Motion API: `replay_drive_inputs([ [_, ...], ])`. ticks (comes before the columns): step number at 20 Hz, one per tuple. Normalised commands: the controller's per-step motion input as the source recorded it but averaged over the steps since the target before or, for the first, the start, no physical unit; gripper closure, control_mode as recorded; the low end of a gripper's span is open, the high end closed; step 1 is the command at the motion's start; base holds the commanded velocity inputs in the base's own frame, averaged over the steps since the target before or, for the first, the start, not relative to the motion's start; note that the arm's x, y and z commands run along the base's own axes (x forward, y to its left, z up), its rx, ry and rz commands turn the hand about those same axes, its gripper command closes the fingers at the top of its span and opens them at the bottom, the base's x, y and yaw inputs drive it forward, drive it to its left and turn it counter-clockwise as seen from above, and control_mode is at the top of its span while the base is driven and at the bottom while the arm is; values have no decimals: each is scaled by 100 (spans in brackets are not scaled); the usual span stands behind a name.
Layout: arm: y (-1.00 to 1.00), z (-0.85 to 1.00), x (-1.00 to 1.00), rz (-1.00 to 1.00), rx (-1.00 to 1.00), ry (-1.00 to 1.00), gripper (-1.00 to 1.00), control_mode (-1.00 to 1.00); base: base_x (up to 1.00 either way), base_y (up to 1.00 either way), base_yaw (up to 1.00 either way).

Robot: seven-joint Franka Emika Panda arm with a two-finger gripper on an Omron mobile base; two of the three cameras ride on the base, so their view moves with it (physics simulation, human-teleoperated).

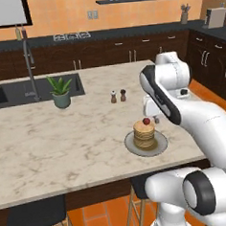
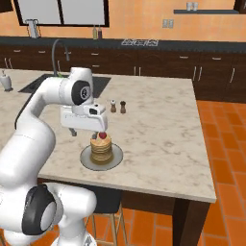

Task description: Take the strawberry from the fridge and place it on top of the pancake, located on the dining counter.

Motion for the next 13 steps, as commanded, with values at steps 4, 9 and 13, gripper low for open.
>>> replay_drive_inputs([
  [4,0,40,-41,0,0,0,-100,-100,0,0,0],
  [9,-12,11,-55,0,3,-4,-100,-100,0,0,0],
  [13,-17,28,-51,0,8,-8,-100,-100,0,0,0],
])
